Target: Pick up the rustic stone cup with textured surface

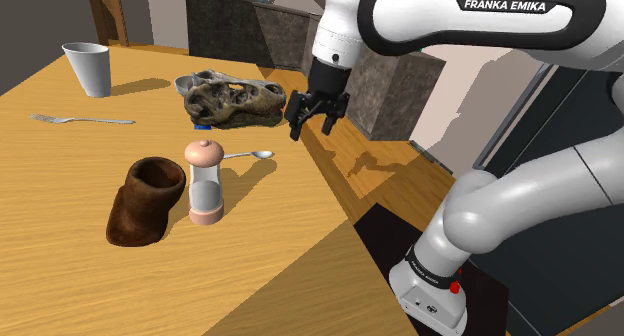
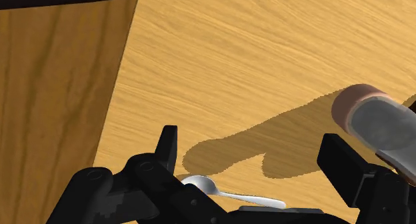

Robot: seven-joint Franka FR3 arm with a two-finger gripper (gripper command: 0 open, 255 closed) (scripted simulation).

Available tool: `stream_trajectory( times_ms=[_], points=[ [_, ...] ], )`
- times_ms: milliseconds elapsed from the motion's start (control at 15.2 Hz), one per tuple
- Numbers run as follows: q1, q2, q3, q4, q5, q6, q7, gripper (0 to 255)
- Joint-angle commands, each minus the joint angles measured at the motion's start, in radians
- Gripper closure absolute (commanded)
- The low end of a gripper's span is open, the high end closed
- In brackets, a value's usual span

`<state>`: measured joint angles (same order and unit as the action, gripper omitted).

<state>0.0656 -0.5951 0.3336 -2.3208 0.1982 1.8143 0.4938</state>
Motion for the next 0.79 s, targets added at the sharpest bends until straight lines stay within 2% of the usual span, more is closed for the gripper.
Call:
stream_trajectory(
  times_ms=[0, 396, 726],
  points=[
    [0.005, 0.043, 0.042, 0.02, 0.017, 0.04, 0.052, 0],
    [-0.002, 0.207, 0.162, 0.12, 0.019, 0.153, 0.201, 0],
    [-0.015, 0.372, 0.263, 0.236, -0.039, 0.233, 0.345, 0]
  ],
)
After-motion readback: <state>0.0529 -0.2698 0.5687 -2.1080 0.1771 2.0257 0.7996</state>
